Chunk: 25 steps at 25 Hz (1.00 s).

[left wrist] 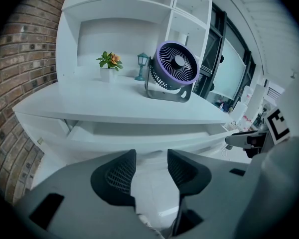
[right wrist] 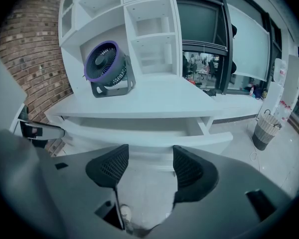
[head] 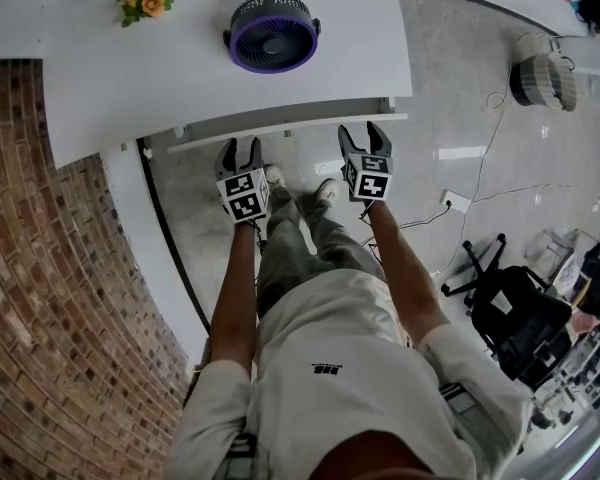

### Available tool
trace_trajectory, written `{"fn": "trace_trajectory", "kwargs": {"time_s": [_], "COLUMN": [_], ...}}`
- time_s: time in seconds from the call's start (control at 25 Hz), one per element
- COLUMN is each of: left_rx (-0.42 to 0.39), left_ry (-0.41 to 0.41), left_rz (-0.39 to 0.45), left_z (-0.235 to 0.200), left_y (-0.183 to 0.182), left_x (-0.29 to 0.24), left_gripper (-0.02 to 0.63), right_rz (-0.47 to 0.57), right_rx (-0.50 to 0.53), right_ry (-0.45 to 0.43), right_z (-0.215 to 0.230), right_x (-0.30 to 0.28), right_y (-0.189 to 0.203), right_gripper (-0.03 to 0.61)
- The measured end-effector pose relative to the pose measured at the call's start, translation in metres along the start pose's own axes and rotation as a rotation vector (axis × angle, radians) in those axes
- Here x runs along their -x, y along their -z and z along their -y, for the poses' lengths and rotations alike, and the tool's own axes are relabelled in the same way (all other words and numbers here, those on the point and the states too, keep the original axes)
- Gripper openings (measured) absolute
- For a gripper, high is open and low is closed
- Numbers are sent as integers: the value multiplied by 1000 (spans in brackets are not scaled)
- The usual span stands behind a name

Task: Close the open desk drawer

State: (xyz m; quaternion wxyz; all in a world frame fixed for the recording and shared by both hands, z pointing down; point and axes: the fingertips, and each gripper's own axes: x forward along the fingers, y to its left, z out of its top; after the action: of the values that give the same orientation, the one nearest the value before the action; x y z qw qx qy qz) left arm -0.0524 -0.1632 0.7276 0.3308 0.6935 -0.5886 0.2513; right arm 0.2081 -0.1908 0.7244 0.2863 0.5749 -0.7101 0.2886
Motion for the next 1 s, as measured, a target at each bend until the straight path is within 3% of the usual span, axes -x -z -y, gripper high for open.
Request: {"fn": "trace_trajectory", "kwargs": {"time_s": [1.0], "left_rx": [4], "left_ry": [7], "left_rz": [13], "left_z": [-5], "left_y": [-26], "left_x": [-19], "left_gripper": [212], "right_rz": [12], "right_rx": [-1], "right_ry": [13], "right_z": [3], "right_x": [-22], "right_y": [-24], "right_gripper": [276]}}
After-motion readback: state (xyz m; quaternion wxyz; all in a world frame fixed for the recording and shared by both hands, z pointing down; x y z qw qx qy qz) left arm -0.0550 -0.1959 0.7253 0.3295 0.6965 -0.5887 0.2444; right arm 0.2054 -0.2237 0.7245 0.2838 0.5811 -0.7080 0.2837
